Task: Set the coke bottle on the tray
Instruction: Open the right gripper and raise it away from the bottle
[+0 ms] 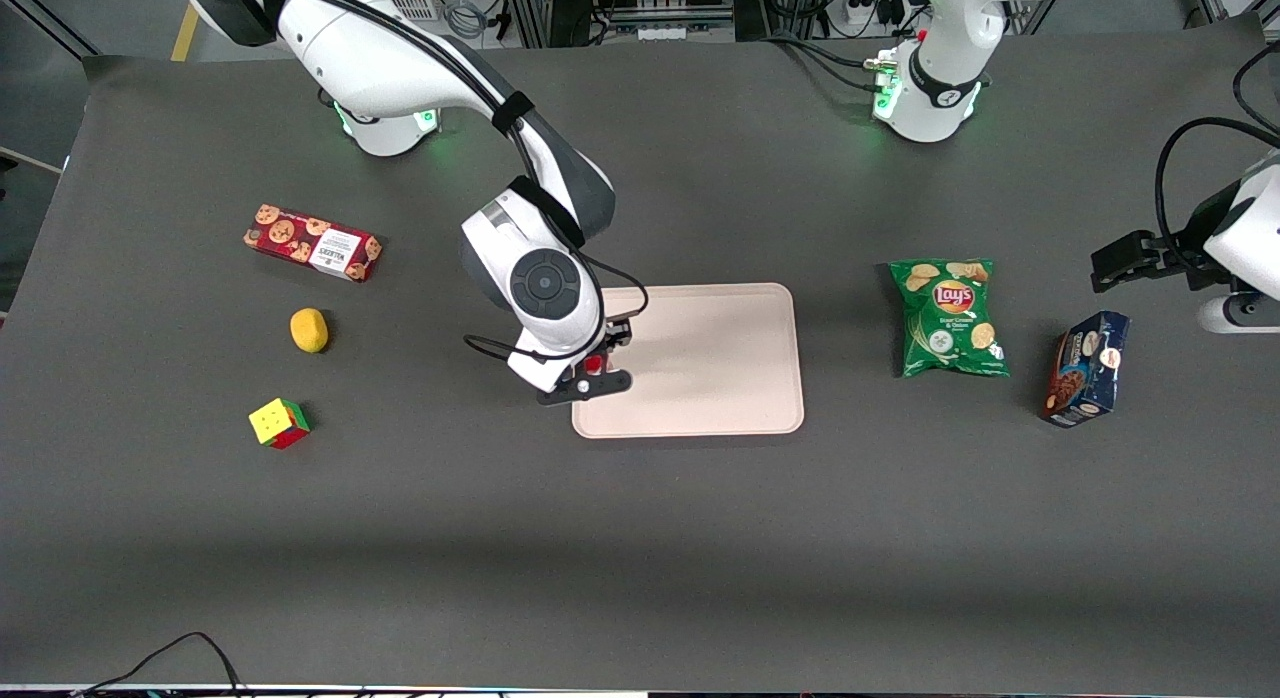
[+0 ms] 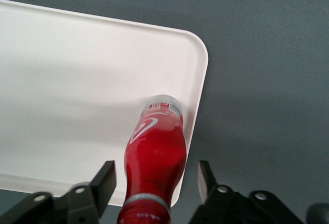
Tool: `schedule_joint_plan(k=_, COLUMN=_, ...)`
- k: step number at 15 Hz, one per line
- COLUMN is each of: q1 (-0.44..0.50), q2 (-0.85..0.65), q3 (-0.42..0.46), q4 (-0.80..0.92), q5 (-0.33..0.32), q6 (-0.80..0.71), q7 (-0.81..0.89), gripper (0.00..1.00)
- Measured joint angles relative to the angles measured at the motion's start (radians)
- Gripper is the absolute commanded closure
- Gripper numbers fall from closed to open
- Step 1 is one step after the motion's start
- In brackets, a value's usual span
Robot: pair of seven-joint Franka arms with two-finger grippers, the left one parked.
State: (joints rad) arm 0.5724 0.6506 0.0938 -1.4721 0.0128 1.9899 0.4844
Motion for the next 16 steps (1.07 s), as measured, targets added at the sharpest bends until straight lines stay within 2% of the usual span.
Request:
schedule_joint_plan(k=9, q1=-0.004, q2=-0.023, q3=-0.001, q4=0.044, q5=0.0, q6=-0.018, q7=0.003, gripper=0.0)
schedule_joint_plan(k=12, q1=-0.014, q2=-0.128, q3=-0.013, q4=0.063, q5=0.0, q6=-0.134, q7=0.003, gripper=0.0)
schedule_joint_plan(k=16, q1=-0.021, q2=-0.336, q3=-0.061, q4=0.072, q5=-0.001, q6=-0.36, q7=-0.007, gripper=0.0)
